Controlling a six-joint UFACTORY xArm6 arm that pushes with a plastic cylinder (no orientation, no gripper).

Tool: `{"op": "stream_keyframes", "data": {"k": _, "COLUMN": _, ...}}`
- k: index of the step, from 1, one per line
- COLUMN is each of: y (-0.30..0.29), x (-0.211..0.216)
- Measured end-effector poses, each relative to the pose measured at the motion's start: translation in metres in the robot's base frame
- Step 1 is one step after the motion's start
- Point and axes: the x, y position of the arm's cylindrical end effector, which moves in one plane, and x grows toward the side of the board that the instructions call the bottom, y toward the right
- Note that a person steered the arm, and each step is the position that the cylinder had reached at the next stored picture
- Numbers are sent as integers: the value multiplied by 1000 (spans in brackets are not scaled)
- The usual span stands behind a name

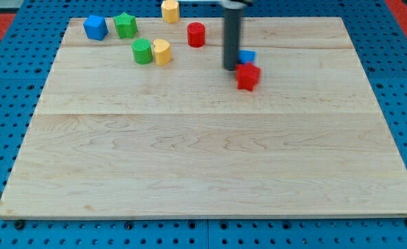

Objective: Move the red star to the bottom right

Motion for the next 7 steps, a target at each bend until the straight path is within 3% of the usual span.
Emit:
{"op": "stream_keyframes", "data": {"k": 1, "y": 37, "x": 70}}
{"op": "stream_keyframes", "data": {"k": 2, "y": 49, "x": 98}}
{"op": "stream_keyframes", "data": {"k": 3, "y": 56, "x": 65}}
{"op": "stream_keyframes", "data": {"k": 4, "y": 10, "x": 84}}
{"op": "stream_keyframes", "data": {"k": 5, "y": 19, "x": 125}}
{"op": "stream_keyframes", "data": {"k": 6, "y": -33, "x": 131}}
{"op": "stream_keyframes", "data": {"k": 7, "y": -36, "x": 153}}
